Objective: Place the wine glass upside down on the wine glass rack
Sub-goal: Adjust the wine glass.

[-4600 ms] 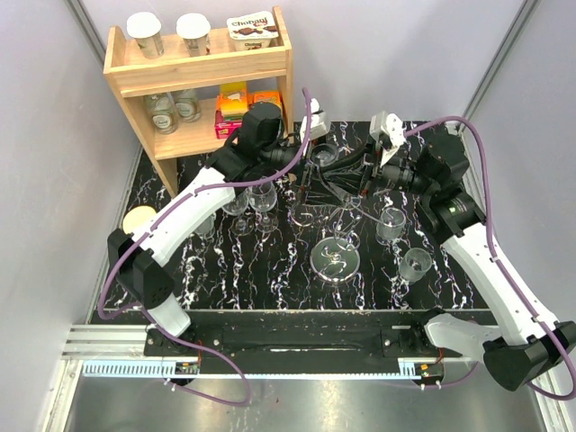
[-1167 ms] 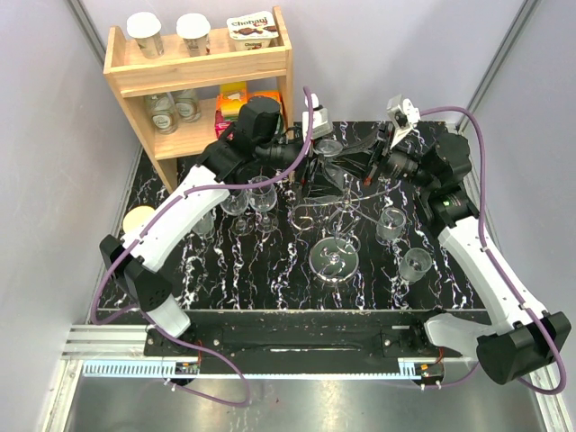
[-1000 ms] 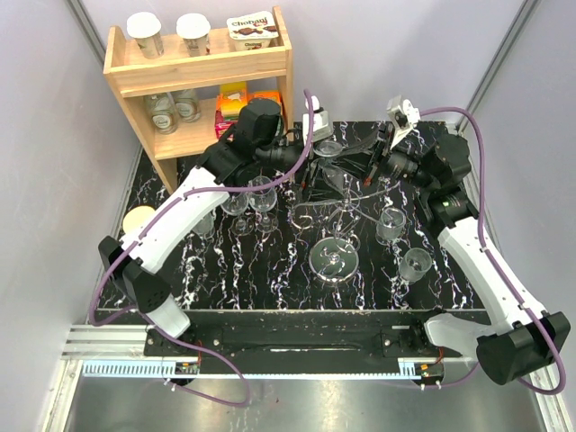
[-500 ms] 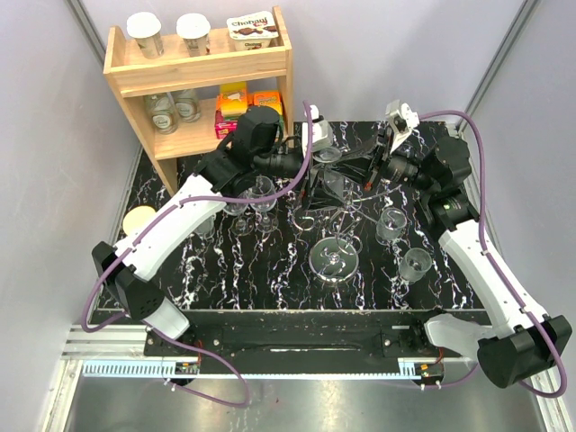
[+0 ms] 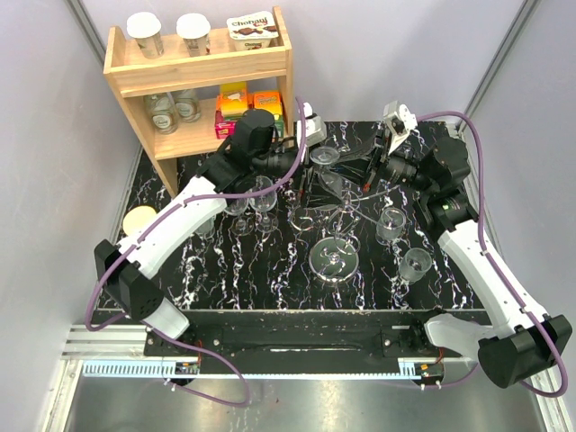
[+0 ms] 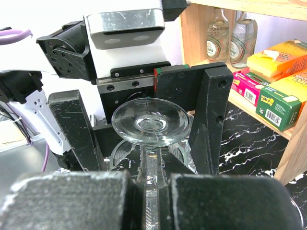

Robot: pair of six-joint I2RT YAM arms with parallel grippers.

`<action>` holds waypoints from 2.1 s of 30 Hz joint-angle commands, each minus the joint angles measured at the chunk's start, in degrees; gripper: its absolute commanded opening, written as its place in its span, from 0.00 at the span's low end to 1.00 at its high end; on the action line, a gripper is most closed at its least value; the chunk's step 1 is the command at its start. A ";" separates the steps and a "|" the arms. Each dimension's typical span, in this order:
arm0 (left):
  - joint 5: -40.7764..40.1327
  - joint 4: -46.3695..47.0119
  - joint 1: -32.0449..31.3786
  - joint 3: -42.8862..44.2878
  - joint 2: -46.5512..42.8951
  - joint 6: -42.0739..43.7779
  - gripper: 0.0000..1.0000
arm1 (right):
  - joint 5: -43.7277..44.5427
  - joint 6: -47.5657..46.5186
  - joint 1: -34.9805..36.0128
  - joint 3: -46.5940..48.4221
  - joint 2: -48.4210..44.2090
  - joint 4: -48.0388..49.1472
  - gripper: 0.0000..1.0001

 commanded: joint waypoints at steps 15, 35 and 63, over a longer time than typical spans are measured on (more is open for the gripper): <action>6.00 10.31 3.07 -4.57 -4.61 -8.08 0.99 | -3.65 -1.81 -0.05 4.79 -1.60 -5.30 0.00; 11.01 31.76 3.51 -12.04 -3.56 -24.87 0.98 | -2.41 -3.12 -0.93 10.86 -0.46 -6.70 0.00; 13.38 59.27 2.72 -19.07 -1.27 -42.80 0.91 | -2.50 -1.90 -1.20 15.17 1.30 -7.06 0.00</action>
